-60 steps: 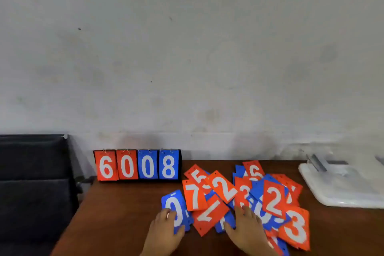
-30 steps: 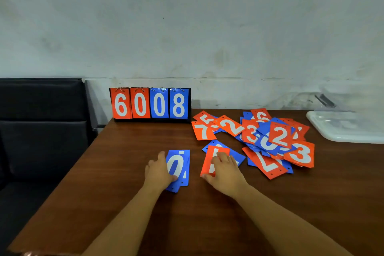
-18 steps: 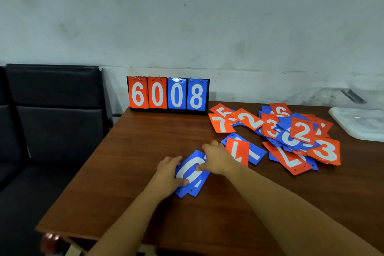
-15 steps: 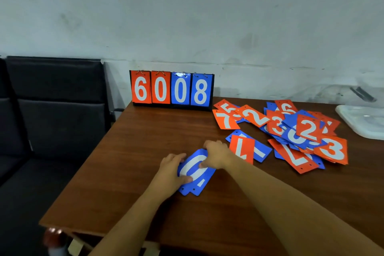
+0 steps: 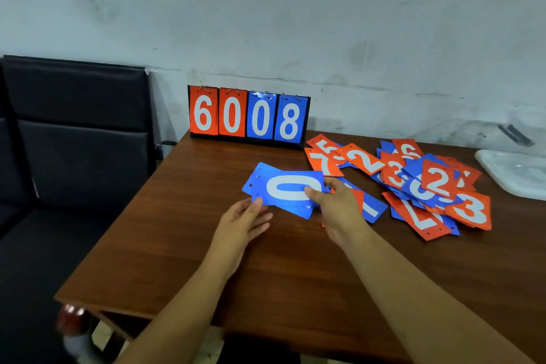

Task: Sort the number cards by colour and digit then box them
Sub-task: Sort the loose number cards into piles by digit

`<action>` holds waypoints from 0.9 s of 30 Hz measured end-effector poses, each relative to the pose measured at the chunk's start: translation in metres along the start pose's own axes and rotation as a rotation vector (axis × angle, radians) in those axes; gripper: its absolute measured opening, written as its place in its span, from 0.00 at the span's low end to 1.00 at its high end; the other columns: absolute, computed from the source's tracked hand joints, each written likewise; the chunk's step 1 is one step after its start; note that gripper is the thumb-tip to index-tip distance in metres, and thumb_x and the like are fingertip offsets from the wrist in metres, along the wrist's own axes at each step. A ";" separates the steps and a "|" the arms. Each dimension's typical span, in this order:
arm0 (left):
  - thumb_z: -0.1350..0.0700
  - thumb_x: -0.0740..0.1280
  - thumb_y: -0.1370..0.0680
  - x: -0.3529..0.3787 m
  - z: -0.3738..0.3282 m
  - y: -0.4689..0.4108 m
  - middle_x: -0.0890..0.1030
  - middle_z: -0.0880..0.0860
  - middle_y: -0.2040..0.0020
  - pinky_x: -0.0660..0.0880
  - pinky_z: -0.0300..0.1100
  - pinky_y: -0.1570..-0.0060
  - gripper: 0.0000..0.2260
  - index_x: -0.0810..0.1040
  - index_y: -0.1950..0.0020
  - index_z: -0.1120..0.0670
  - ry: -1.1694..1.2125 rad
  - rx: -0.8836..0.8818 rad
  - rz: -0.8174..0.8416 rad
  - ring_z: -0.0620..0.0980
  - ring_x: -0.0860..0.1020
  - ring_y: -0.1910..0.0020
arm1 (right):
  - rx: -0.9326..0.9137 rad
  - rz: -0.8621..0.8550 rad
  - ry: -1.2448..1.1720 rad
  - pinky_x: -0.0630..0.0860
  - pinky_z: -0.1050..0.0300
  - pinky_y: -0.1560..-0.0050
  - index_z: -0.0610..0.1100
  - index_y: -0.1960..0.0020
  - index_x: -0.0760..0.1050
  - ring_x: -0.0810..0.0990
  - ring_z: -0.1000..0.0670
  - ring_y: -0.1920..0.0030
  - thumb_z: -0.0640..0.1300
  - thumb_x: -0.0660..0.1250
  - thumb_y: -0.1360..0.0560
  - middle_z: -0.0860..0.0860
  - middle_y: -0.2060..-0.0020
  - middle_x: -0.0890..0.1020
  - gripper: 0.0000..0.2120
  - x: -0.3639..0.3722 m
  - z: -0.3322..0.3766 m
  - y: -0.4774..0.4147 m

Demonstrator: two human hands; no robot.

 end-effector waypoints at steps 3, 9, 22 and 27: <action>0.53 0.72 0.24 0.008 0.000 0.008 0.84 0.56 0.43 0.81 0.44 0.51 0.11 0.82 0.42 0.53 0.071 0.057 0.044 0.55 0.83 0.44 | -0.001 0.029 -0.066 0.83 0.52 0.61 0.47 0.46 0.76 0.86 0.50 0.55 0.38 0.73 0.26 0.49 0.50 0.83 0.11 0.012 -0.018 0.021; 0.59 0.73 0.24 -0.009 -0.014 0.016 0.86 0.53 0.47 0.80 0.47 0.53 0.11 0.82 0.42 0.54 -0.174 0.159 -0.051 0.54 0.84 0.48 | -0.035 0.163 0.156 0.82 0.58 0.63 0.53 0.48 0.74 0.85 0.55 0.56 0.43 0.76 0.29 0.55 0.51 0.83 0.15 0.014 -0.034 0.047; 0.52 0.65 0.19 -0.047 -0.028 0.027 0.86 0.44 0.55 0.79 0.40 0.62 0.05 0.81 0.50 0.45 -0.462 0.046 -0.204 0.44 0.85 0.58 | 0.011 0.079 0.077 0.83 0.53 0.63 0.54 0.49 0.72 0.86 0.49 0.62 0.43 0.68 0.23 0.50 0.54 0.83 0.08 0.002 -0.030 0.042; 0.54 0.65 0.19 -0.070 -0.043 0.007 0.81 0.45 0.49 0.72 0.38 0.63 0.04 0.76 0.47 0.45 -0.809 0.105 -0.250 0.41 0.79 0.55 | 0.076 0.039 0.084 0.84 0.50 0.58 0.45 0.45 0.76 0.84 0.49 0.53 0.44 0.68 0.22 0.48 0.48 0.82 0.06 -0.001 -0.040 0.039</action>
Point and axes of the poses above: each hand's wrist, its own y-axis away from the middle knuckle, its own x-axis out of the palm, z = x × y, the point moved 1 cm from there along -y, towards the middle knuckle
